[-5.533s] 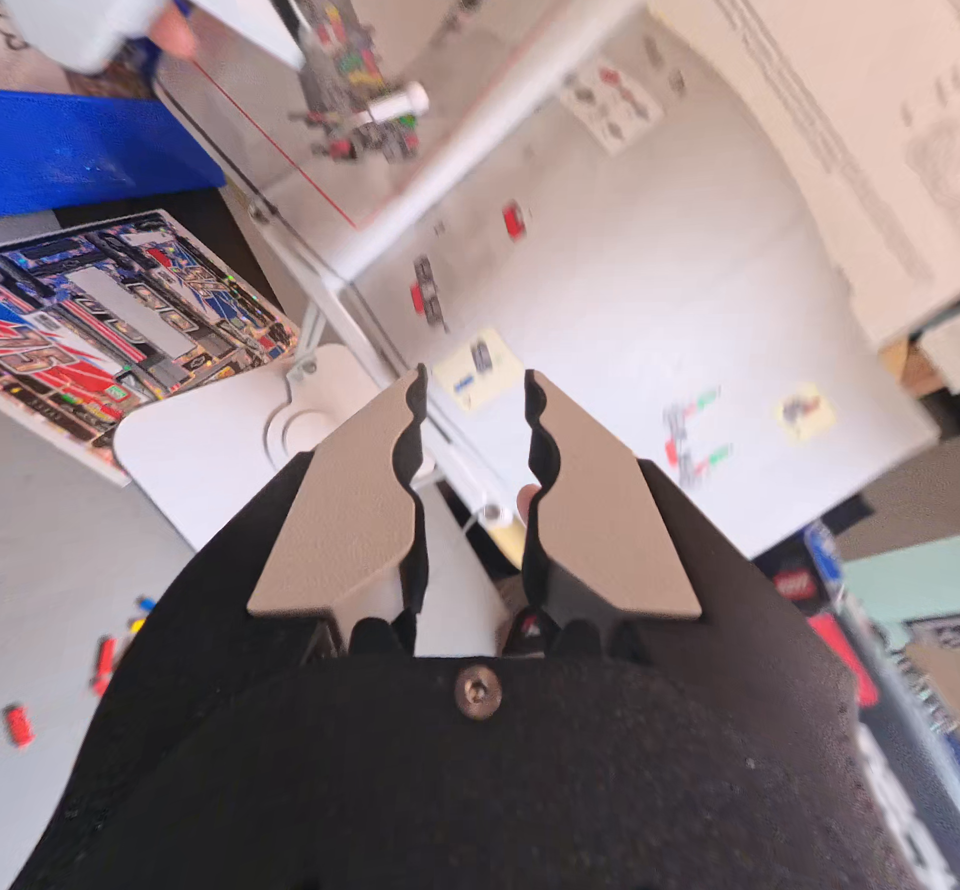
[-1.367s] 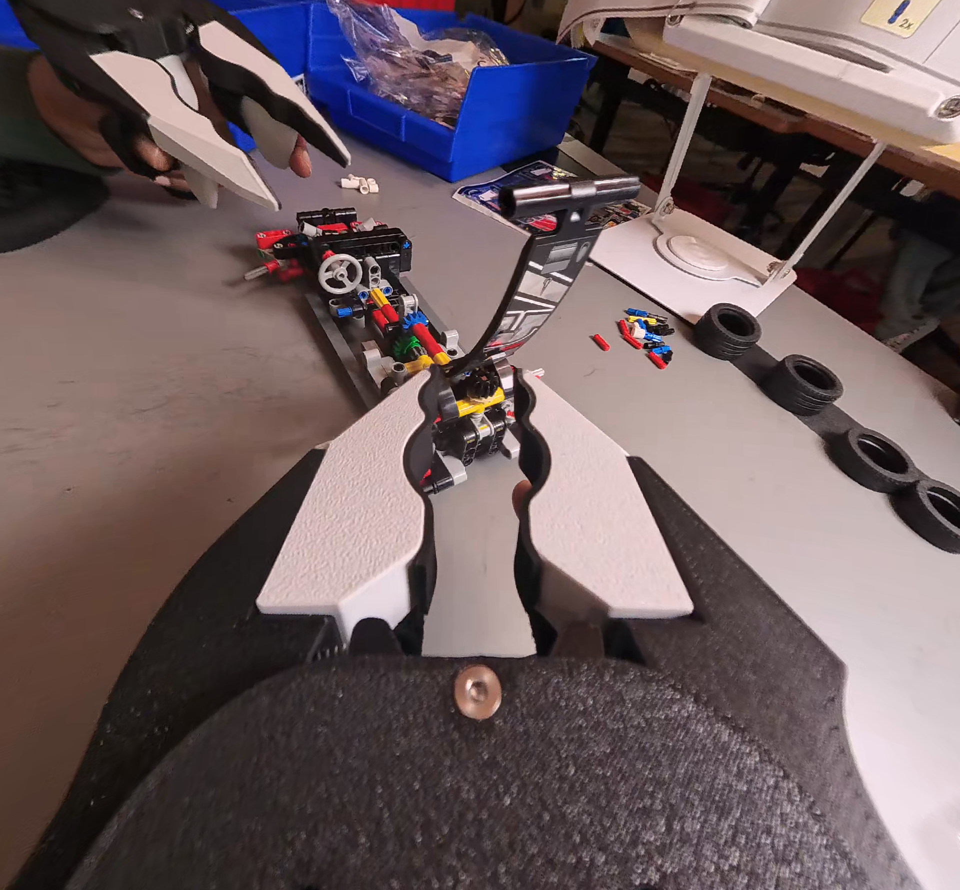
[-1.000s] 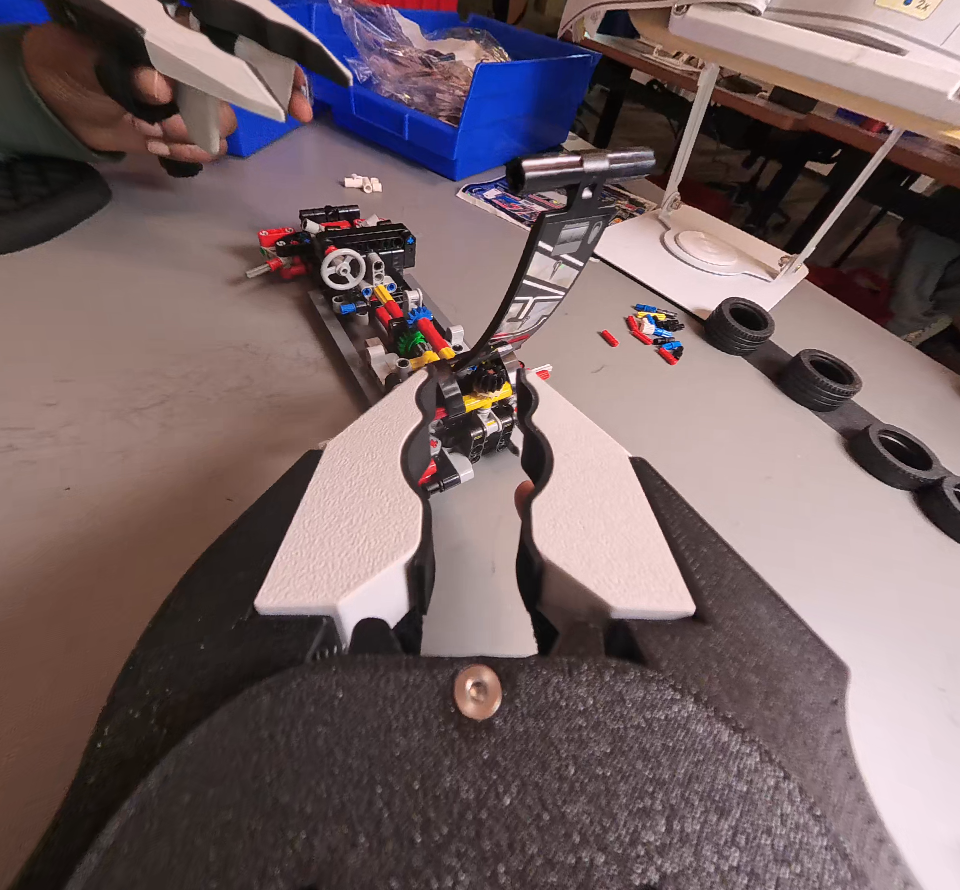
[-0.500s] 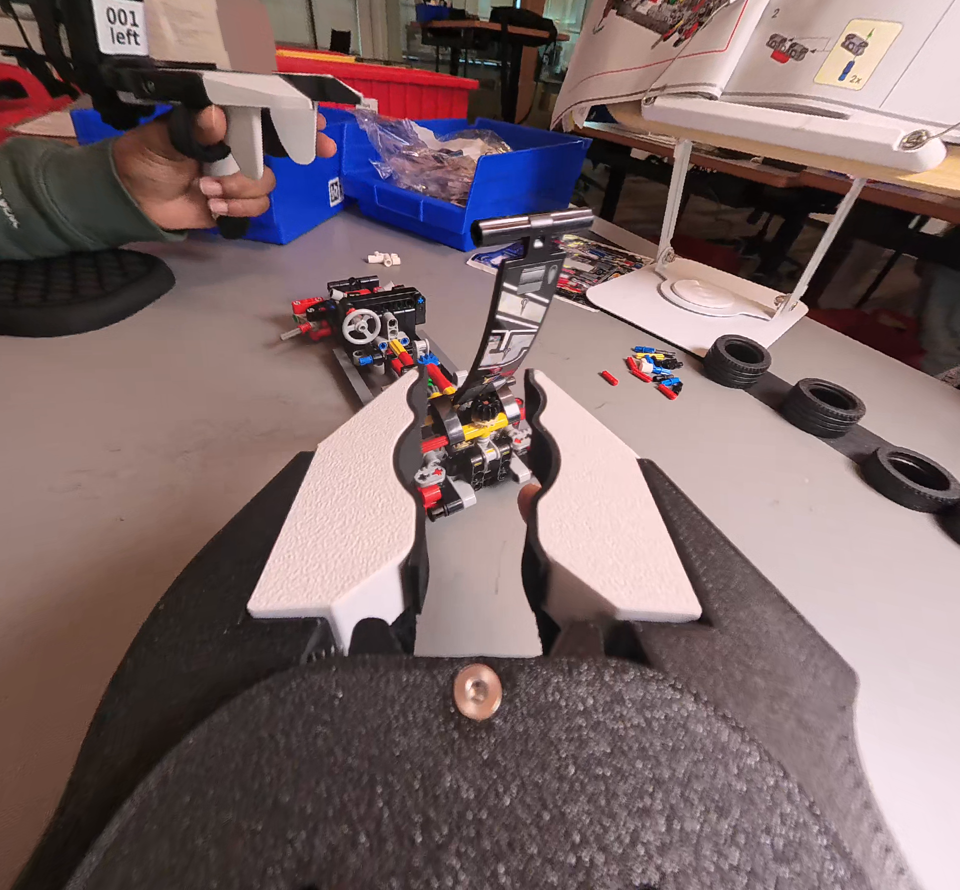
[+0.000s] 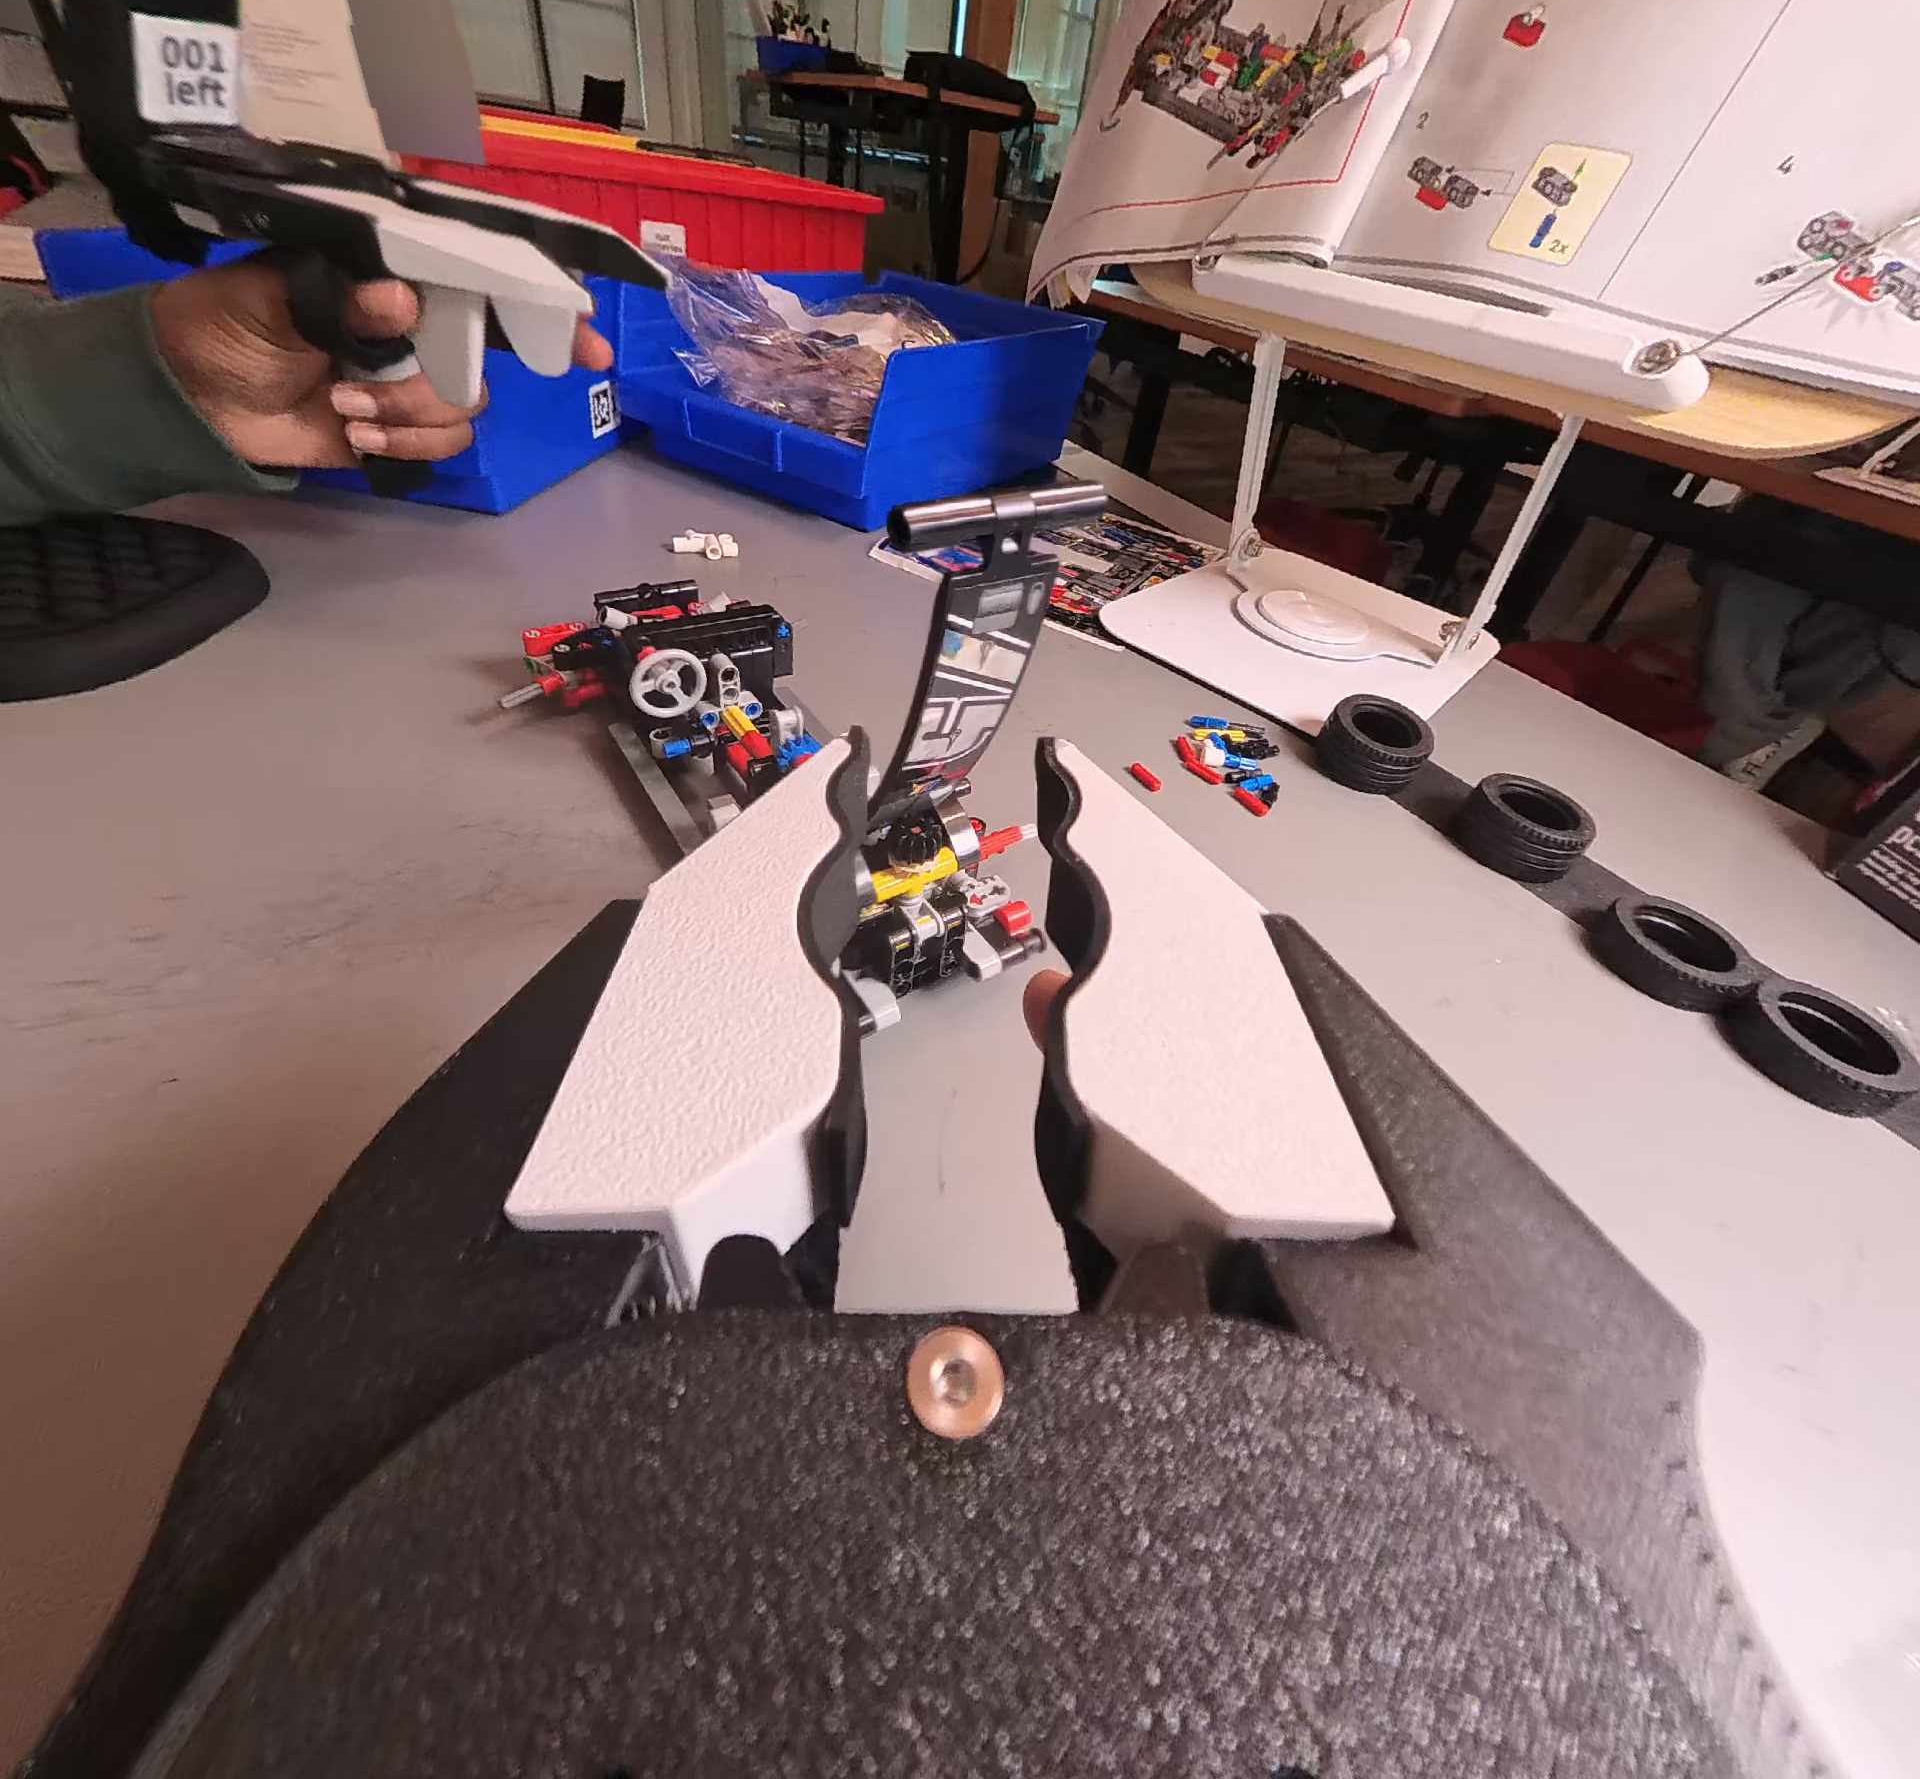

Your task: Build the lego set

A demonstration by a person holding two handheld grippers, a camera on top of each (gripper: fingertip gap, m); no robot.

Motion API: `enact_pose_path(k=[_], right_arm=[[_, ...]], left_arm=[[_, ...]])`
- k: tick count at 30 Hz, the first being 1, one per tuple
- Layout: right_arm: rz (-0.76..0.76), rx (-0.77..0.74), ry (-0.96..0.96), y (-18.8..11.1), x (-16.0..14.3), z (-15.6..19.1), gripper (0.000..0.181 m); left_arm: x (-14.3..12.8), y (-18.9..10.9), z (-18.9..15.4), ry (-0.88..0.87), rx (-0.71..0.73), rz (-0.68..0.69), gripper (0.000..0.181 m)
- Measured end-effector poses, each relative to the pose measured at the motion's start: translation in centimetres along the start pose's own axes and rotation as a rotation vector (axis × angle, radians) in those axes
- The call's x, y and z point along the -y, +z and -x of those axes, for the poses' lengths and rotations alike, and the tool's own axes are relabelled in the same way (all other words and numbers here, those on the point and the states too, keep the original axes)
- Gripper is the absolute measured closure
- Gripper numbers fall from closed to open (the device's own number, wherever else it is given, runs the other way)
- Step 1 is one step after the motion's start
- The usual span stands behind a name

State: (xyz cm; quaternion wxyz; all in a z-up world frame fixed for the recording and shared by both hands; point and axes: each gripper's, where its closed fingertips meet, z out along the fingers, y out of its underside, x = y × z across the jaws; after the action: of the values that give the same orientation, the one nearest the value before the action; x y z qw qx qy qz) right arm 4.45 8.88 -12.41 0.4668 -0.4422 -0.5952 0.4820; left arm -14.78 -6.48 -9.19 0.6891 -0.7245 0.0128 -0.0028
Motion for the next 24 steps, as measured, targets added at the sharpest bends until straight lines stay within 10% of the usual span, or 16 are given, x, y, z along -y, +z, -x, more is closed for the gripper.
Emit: enact_pose_path(k=[13,24], right_arm=[[0.257,0.315,-0.206,0.7,-3.2,7.9,0.161],[0.432,0.338,-0.341,1.6,-6.7,9.8,0.164]], left_arm=[[-11.0,0.6,-4.6,0.047,-0.328,0.568,0.089],[-13.1,1.0,-6.0,0.189,-0.351,0.650,0.098]])
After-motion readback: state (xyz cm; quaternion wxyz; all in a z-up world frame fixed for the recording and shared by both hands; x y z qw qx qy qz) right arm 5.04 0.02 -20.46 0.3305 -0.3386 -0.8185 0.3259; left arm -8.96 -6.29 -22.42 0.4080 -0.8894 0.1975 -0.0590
